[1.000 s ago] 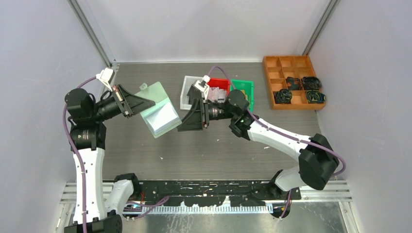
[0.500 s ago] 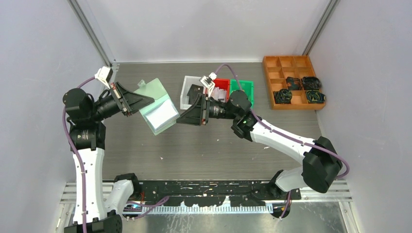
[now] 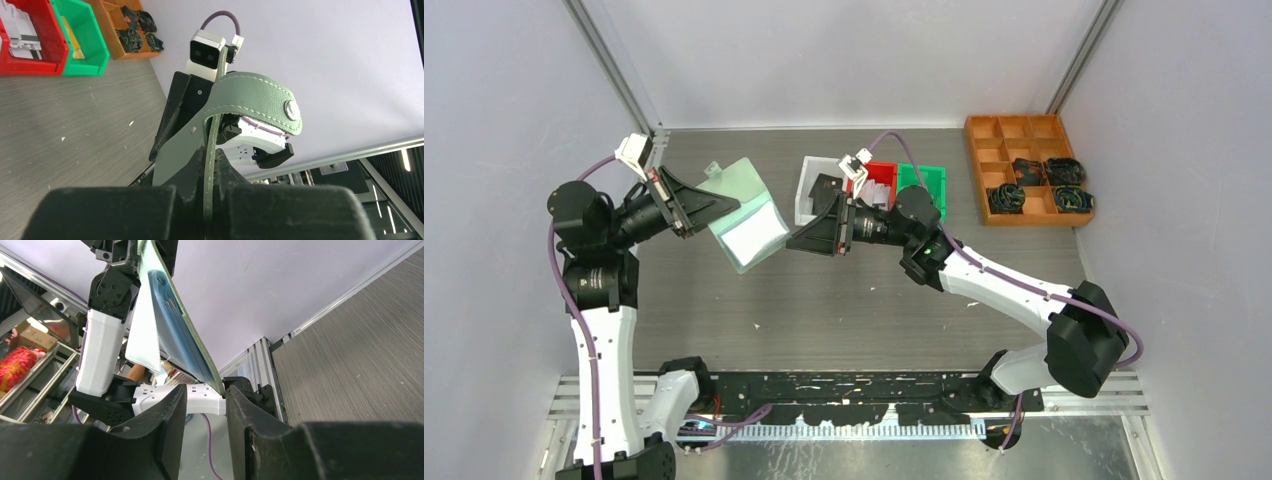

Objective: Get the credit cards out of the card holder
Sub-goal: Remove the credit card from the card holder.

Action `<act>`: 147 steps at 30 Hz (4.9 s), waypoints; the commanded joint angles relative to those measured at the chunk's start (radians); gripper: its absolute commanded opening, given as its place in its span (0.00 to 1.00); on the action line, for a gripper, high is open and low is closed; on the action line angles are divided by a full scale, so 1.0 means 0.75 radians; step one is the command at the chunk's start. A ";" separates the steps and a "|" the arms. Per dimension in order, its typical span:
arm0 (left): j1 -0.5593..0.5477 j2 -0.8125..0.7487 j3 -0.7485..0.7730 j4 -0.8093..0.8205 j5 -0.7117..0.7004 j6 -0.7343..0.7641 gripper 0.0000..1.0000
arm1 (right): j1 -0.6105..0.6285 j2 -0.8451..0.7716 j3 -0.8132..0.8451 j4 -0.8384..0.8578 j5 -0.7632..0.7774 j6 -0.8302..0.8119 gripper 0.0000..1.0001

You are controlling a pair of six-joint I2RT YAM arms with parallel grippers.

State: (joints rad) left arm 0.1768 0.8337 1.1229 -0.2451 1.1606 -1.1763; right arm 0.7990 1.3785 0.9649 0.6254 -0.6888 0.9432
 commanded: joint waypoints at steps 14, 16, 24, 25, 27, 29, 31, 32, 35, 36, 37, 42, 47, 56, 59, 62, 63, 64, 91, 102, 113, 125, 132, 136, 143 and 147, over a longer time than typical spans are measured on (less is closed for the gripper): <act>0.002 -0.013 0.090 0.023 0.003 -0.027 0.00 | -0.003 0.020 0.062 0.078 0.053 0.015 0.41; 0.003 -0.012 0.097 0.023 0.002 -0.028 0.00 | -0.002 0.029 0.069 0.077 0.054 0.015 0.40; 0.002 -0.009 0.113 0.014 0.002 -0.028 0.00 | -0.004 0.053 0.086 0.112 0.036 0.053 0.41; 0.003 -0.011 0.114 0.013 0.001 -0.026 0.00 | -0.005 0.050 0.086 0.116 0.020 0.055 0.42; 0.002 -0.009 0.116 0.014 0.003 -0.025 0.00 | -0.004 0.044 0.084 0.119 -0.017 0.049 0.45; 0.002 -0.009 0.121 0.014 0.003 -0.025 0.00 | -0.004 0.032 0.082 0.118 -0.071 0.037 0.48; 0.003 -0.006 0.122 0.016 0.003 -0.023 0.00 | -0.004 0.029 0.084 0.124 -0.193 0.031 0.52; 0.003 -0.006 0.124 0.016 0.005 -0.023 0.00 | -0.004 0.024 0.083 0.123 -0.233 0.026 0.54; 0.002 -0.007 0.125 0.018 0.006 -0.023 0.00 | -0.006 -0.007 0.083 0.033 -0.224 -0.043 0.54; 0.003 -0.007 0.125 0.016 0.005 -0.024 0.00 | -0.006 -0.015 0.087 0.015 -0.202 -0.055 0.54; 0.003 -0.005 0.126 0.016 0.006 -0.025 0.00 | -0.006 -0.019 0.090 0.011 -0.184 -0.060 0.53; 0.003 -0.005 0.140 0.010 0.010 -0.028 0.00 | -0.006 0.023 0.155 -0.007 -0.108 -0.031 0.46; 0.003 -0.008 0.147 0.003 0.022 -0.025 0.00 | -0.007 0.029 0.166 0.064 -0.102 -0.005 0.48; 0.002 -0.005 0.161 0.004 0.020 -0.035 0.00 | -0.007 0.046 0.195 0.003 -0.065 -0.041 0.46; 0.003 -0.004 0.167 -0.001 0.019 -0.038 0.00 | -0.007 0.051 0.200 -0.005 -0.046 -0.043 0.45; 0.003 -0.005 0.169 -0.006 0.017 -0.041 0.00 | -0.006 0.052 0.204 -0.002 -0.039 -0.044 0.44; 0.003 -0.005 0.172 -0.007 0.016 -0.041 0.00 | -0.006 0.052 0.203 -0.005 -0.039 -0.046 0.44; 0.002 -0.006 0.175 -0.009 0.017 -0.040 0.00 | -0.006 0.050 0.201 -0.006 -0.041 -0.049 0.44; 0.003 -0.005 0.255 -0.120 -0.005 -0.007 0.00 | -0.003 0.035 0.201 -0.046 0.167 -0.126 0.43; 0.004 -0.005 0.259 -0.132 -0.005 0.010 0.00 | 0.012 0.043 0.213 0.113 0.139 -0.023 0.45; 0.003 -0.003 0.266 -0.123 0.003 0.012 0.00 | -0.030 -0.128 0.022 -0.059 0.003 -0.166 0.53; 0.003 -0.001 0.288 -0.137 0.000 0.012 0.00 | -0.029 0.019 0.124 0.175 -0.076 0.025 0.57; 0.002 0.002 0.290 -0.135 0.002 0.012 0.00 | -0.019 0.069 0.169 0.248 -0.077 0.078 0.55; 0.004 0.005 0.286 -0.128 0.002 0.008 0.00 | -0.012 0.076 0.177 0.235 -0.077 0.069 0.55; 0.002 0.009 0.280 -0.113 0.002 0.000 0.00 | -0.006 0.089 0.189 0.235 -0.091 0.074 0.52; 0.003 0.010 0.279 -0.109 -0.001 -0.003 0.00 | -0.001 0.102 0.207 0.233 -0.091 0.083 0.51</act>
State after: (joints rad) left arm 0.1768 0.8425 1.3037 -0.3702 1.1519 -1.1706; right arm 0.7883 1.4540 1.0599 0.7338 -0.7475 0.9985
